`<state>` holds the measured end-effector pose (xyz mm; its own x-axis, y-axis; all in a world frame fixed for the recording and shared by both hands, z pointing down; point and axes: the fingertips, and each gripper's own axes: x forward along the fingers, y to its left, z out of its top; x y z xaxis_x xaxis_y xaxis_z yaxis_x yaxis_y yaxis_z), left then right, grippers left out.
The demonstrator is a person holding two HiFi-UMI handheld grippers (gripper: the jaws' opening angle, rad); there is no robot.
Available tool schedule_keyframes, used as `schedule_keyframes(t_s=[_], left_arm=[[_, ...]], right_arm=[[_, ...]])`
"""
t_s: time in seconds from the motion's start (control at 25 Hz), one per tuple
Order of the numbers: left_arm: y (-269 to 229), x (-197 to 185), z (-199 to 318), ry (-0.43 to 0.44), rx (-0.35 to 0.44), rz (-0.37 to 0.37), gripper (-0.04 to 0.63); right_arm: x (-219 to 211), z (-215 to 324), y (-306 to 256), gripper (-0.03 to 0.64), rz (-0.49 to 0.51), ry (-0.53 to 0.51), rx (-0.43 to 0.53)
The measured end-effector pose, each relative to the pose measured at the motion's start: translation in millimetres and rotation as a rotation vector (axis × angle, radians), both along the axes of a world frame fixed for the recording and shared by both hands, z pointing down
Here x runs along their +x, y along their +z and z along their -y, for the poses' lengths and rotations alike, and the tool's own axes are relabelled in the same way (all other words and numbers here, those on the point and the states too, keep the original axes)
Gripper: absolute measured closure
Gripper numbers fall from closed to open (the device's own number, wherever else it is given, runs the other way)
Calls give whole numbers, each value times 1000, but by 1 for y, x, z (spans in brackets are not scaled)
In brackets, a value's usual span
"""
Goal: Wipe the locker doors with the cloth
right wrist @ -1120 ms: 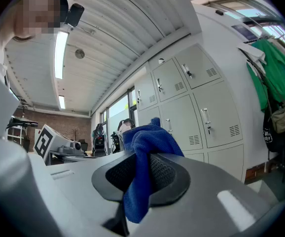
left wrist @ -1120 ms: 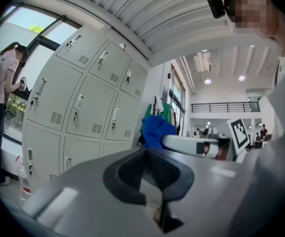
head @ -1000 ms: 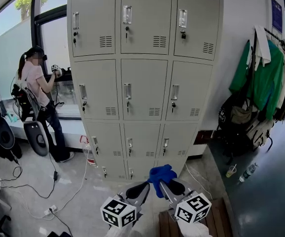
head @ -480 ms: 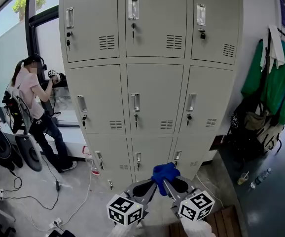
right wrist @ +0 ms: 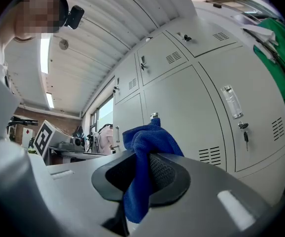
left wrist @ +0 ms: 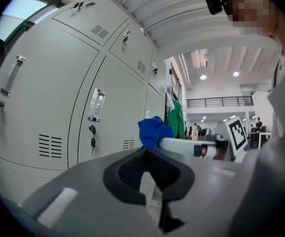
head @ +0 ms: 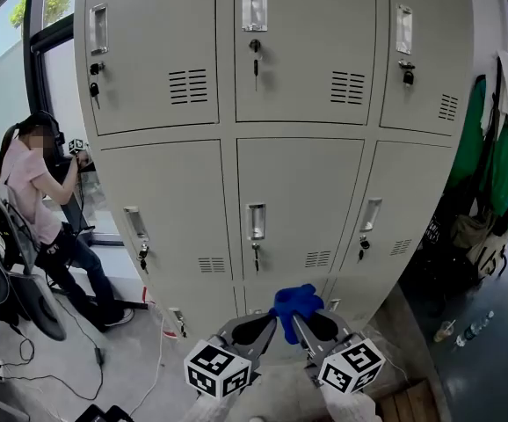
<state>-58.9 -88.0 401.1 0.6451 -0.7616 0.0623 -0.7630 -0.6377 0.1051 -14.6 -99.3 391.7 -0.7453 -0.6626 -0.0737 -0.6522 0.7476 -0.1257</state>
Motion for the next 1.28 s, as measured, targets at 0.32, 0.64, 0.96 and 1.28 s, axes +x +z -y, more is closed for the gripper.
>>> schedule_keyframes(t_s=[0.32,0.64,0.96,1.28], left_arm=[[2,-13,50,9,7,64,588],[-21,-19,85,-23,37,24,588],[-76,-38,111,-64,157,19,588],[-164,-52,123,-105,353,19,588]], right_arm=[[-17,45,-2,560,-11,-16,-2],[-28,80,-26,560,-41,-55,44],[-50,105,-90,560,-8,-121,190],[-74,115,-177,559,19,-135,382]])
